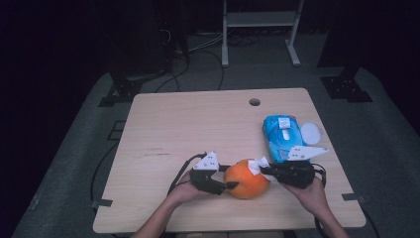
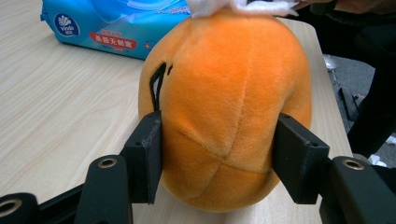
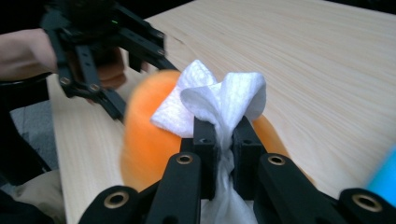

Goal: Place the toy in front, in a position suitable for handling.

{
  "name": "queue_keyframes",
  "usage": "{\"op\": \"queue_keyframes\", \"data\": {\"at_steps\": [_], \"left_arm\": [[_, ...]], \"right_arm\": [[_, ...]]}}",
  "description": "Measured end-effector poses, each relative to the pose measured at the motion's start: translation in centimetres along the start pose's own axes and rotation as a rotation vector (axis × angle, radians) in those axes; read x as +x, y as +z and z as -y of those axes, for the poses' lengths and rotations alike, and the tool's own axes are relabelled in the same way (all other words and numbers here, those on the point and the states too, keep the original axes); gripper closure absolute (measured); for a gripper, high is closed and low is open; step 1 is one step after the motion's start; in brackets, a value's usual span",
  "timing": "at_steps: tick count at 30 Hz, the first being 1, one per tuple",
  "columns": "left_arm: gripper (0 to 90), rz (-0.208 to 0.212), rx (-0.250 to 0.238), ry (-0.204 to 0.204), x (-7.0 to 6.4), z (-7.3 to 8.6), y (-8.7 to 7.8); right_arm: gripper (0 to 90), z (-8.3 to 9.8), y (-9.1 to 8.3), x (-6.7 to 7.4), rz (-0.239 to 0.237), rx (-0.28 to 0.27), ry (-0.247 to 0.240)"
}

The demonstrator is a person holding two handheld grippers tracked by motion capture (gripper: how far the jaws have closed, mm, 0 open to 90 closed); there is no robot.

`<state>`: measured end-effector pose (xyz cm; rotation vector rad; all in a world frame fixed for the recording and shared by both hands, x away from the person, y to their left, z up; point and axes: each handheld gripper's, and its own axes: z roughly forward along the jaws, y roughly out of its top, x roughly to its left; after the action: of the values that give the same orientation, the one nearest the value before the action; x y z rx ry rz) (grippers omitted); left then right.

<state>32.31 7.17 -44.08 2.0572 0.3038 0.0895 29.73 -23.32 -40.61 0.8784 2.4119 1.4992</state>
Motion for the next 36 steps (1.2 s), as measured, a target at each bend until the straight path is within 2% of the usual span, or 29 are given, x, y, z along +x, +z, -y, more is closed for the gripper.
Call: {"op": "queue_keyframes", "data": {"at_steps": [3,5,8,10,11,13,14,15,17,19,21,23,26,29,30,33,36], "left_arm": [[40.5,0.003,0.000,0.008,-0.1,-0.1,0.1],[40.4,0.006,0.001,0.012,-0.1,-0.1,0.1],[39.9,0.006,0.008,0.017,-0.1,-0.1,0.0],[32.1,0.002,0.025,0.027,-0.1,-0.4,-0.2],[27.0,-0.001,0.017,0.034,-0.1,-0.6,-0.5],[17.8,0.002,-0.022,0.035,-0.3,-0.9,-0.8],[17.2,0.005,-0.045,0.037,-0.4,-1.1,-0.8],[17.3,-0.001,-0.038,0.048,-0.6,-1.3,-0.8],[24.0,-0.024,-0.002,0.080,-0.8,-1.2,-0.5],[30.5,-0.015,-0.008,0.042,-0.4,-0.8,-0.7],[33.0,-0.017,-0.001,0.043,-0.2,-0.5,-0.9],[34.0,-0.015,0.007,0.041,-0.1,-0.3,-1.0],[34.7,-0.007,0.010,0.036,0.1,-0.1,-1.1],[34.7,-0.003,0.008,0.028,0.2,0.0,-1.1],[34.7,-0.003,0.008,0.027,0.2,0.1,-1.2],[34.7,-0.002,0.005,0.019,0.4,0.2,-1.2],[34.7,-0.003,0.004,0.015,0.4,0.2,-1.1]], "right_arm": [[82.4,0.2,-0.3,-0.3,-0.002,-0.002,0.021],[82.4,-0.1,-0.2,0.1,0.001,0.003,-0.002],[82.4,-1.1,0.5,1.2,-0.029,-0.005,-0.032],[82.4,-1.6,1.4,1.8,-0.038,-0.003,-0.060],[82.3,-1.8,1.8,2.1,-0.031,0.006,-0.077],[82.4,-2.2,2.5,2.0,-0.029,0.005,-0.073],[82.4,-2.4,2.7,1.9,-0.042,0.006,-0.069],[82.4,-2.6,3.1,2.1,-0.047,0.008,-0.073],[82.3,-3.0,3.8,2.7,-0.050,0.021,-0.098],[82.4,-3.3,4.0,3.1,-0.036,0.030,-0.124],[82.4,-3.2,3.8,2.6,-0.037,0.023,-0.104],[82.4,-2.8,3.3,1.6,-0.017,0.019,-0.082],[82.4,-1.7,2.2,-0.3,0.010,0.003,-0.011],[82.4,-0.4,1.4,-1.8,0.007,-0.016,0.068],[82.4,-0.1,1.2,-2.1,0.008,-0.016,0.083],[82.4,0.5,0.8,-2.3,0.019,-0.008,0.091],[82.4,0.4,0.8,-2.1,0.002,-0.014,0.100]]}}
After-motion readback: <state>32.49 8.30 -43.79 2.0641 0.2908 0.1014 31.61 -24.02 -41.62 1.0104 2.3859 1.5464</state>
